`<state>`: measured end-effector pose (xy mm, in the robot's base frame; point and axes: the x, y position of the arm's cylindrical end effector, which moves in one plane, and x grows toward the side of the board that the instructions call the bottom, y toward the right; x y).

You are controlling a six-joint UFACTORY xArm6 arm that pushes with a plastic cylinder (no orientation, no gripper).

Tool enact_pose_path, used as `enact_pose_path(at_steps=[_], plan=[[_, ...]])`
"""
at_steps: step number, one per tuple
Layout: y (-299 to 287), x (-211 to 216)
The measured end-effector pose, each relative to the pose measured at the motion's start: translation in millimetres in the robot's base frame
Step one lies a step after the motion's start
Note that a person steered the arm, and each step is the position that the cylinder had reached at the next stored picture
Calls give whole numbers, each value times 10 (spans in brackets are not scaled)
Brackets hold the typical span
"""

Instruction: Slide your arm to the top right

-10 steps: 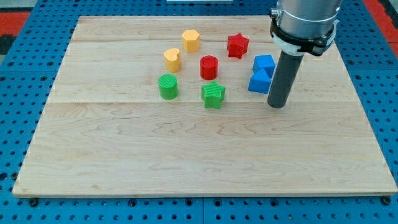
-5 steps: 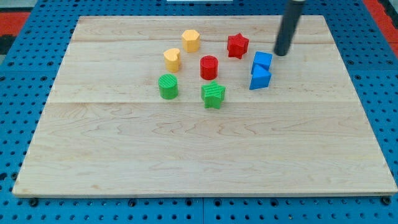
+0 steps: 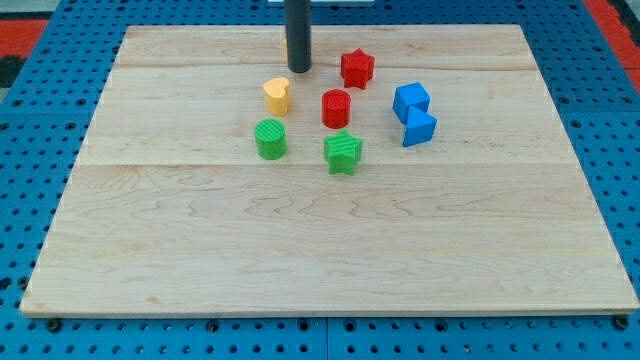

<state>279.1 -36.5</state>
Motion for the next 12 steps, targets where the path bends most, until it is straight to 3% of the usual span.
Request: enact_pose_path(at_steps=[3, 5, 6, 7, 8, 9, 12], plan=[[824, 448], [898, -106], [971, -112], [882, 512], [360, 915], [-320, 742], [-914, 100]])
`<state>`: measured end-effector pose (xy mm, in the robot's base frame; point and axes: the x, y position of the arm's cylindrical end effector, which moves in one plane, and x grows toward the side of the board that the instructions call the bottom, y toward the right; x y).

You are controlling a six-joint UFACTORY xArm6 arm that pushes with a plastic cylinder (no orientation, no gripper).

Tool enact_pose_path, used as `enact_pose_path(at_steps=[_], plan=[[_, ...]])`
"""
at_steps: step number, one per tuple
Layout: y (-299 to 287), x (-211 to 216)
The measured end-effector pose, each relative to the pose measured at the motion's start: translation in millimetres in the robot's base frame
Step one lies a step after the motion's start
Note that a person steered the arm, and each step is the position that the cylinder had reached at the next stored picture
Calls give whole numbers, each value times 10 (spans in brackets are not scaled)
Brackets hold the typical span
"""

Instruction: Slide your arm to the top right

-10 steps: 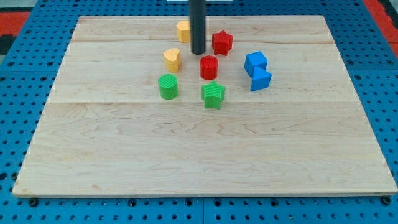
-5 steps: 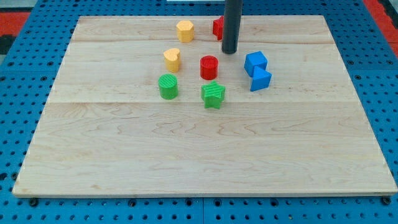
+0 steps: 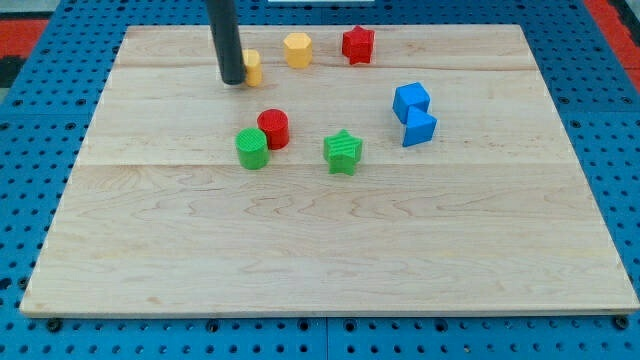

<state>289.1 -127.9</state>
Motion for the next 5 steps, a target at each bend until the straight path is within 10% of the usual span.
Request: enact_pose_path(at_steps=[2, 5], plan=[[249, 543], [-79, -212]])
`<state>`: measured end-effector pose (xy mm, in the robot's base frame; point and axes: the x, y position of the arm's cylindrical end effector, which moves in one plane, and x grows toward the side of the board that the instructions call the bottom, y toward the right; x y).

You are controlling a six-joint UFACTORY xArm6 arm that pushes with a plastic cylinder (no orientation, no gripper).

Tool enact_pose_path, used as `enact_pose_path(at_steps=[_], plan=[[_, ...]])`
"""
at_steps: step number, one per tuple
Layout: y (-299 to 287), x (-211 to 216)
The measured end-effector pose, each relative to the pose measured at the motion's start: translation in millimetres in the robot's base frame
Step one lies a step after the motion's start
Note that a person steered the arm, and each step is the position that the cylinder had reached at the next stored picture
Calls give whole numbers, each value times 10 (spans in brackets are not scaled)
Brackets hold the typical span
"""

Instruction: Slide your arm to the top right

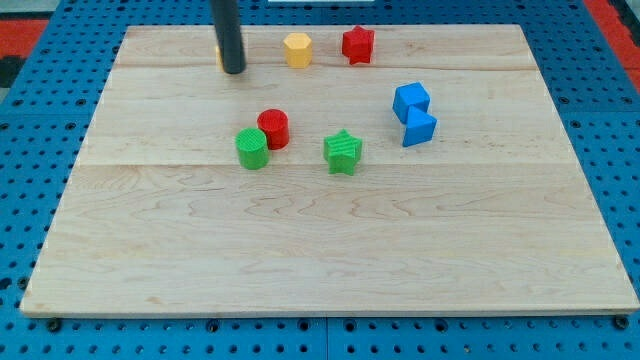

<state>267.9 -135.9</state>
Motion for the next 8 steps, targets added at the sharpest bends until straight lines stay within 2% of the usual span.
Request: enact_pose_path(at_steps=[1, 2, 3, 4, 5, 8], plan=[[107, 165], [828, 370], [1696, 352], [2708, 142], [3199, -654], [1634, -750]])
